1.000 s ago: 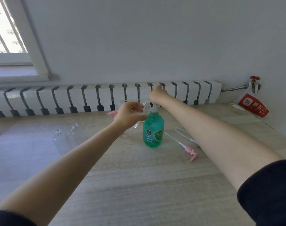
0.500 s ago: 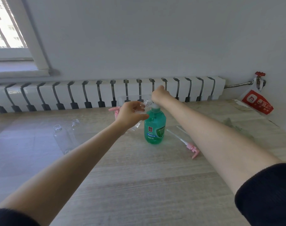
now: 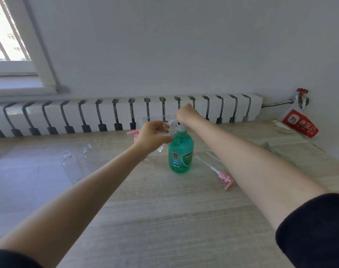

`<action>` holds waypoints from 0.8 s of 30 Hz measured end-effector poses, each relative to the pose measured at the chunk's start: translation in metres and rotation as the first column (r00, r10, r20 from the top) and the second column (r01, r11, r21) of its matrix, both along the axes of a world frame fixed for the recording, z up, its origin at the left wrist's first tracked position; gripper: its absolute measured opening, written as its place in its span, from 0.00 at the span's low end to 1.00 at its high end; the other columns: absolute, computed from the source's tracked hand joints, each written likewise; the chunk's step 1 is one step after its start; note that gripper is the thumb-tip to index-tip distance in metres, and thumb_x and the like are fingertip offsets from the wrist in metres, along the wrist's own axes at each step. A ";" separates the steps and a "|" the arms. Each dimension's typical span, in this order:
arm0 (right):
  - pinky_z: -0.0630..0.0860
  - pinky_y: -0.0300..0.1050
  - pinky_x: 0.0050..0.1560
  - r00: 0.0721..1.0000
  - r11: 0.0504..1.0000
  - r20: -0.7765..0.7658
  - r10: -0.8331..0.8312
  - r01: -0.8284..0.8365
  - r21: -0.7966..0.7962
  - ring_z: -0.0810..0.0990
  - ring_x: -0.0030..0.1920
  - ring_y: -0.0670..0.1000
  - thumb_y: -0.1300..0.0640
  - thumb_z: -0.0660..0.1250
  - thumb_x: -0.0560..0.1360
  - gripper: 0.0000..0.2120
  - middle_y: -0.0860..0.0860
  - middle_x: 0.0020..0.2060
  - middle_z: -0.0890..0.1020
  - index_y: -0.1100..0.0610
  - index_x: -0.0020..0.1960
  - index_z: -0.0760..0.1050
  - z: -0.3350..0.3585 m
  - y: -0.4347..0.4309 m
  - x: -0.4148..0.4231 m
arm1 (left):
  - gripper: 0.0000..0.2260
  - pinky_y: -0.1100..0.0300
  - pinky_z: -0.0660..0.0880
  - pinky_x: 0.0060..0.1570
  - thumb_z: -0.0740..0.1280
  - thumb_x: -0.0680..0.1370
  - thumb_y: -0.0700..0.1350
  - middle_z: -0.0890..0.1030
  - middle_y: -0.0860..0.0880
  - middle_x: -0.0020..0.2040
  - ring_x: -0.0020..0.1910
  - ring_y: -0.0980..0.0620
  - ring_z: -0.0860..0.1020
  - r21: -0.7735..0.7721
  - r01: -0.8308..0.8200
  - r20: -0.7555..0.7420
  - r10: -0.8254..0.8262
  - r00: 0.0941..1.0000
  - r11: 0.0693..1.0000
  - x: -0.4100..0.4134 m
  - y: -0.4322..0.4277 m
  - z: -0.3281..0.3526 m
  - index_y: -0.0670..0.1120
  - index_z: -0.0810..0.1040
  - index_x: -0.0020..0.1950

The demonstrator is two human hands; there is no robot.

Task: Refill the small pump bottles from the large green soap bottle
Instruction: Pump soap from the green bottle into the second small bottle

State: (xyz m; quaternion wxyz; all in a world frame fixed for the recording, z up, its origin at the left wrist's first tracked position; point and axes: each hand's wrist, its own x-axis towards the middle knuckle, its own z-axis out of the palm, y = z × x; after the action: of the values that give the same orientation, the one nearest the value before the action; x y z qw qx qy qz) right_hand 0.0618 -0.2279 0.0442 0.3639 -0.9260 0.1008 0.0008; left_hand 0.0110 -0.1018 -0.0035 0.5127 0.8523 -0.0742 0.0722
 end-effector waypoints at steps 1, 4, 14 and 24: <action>0.70 0.48 0.60 1.000 1.000 0.007 0.003 -0.003 -0.002 0.68 0.67 0.58 0.60 0.53 0.80 0.25 0.60 0.71 0.64 0.63 0.75 0.51 0.002 -0.001 0.000 | 0.17 0.51 0.77 0.57 0.75 0.69 0.39 0.81 0.48 0.49 0.50 0.51 0.79 -0.005 0.003 -0.001 -0.003 1.000 1.000 0.000 -0.001 0.002 0.43 0.79 0.56; 0.71 0.47 0.59 1.000 1.000 0.024 0.008 -0.008 -0.009 0.70 0.65 0.58 0.61 0.54 0.79 0.27 0.61 0.71 0.63 0.63 0.75 0.50 0.008 -0.001 0.000 | 0.17 0.51 0.78 0.56 0.75 0.69 0.39 0.81 0.47 0.50 0.50 0.50 0.79 -0.003 0.009 0.004 -0.009 1.000 1.000 -0.001 -0.001 0.006 0.42 0.79 0.57; 0.72 0.47 0.59 1.000 1.000 0.022 -0.010 0.009 0.004 0.71 0.65 0.58 0.62 0.56 0.79 0.28 0.61 0.71 0.63 0.64 0.75 0.49 0.011 0.004 -0.001 | 0.17 0.52 0.78 0.56 0.75 0.69 0.39 0.81 0.47 0.50 0.50 0.50 0.80 -0.005 0.013 0.003 -0.013 1.000 1.000 -0.001 0.001 0.007 0.43 0.79 0.57; 0.69 0.49 0.62 1.000 1.000 0.013 -0.004 0.005 -0.021 0.68 0.67 0.59 0.62 0.55 0.80 0.27 0.62 0.72 0.61 0.61 0.76 0.50 -0.004 0.002 0.005 | 0.20 0.59 0.76 0.54 0.75 0.69 0.38 0.80 0.51 0.50 0.49 0.53 0.78 0.007 0.009 0.009 -0.009 1.000 1.000 0.001 0.001 -0.001 0.42 0.78 0.60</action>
State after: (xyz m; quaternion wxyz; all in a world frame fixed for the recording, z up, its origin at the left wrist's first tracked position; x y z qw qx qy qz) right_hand 0.0663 -0.2258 0.0401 0.3546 -0.9295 0.1006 -0.0071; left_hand 0.0121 -0.1012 -0.0043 0.5098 0.8534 -0.0805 0.0734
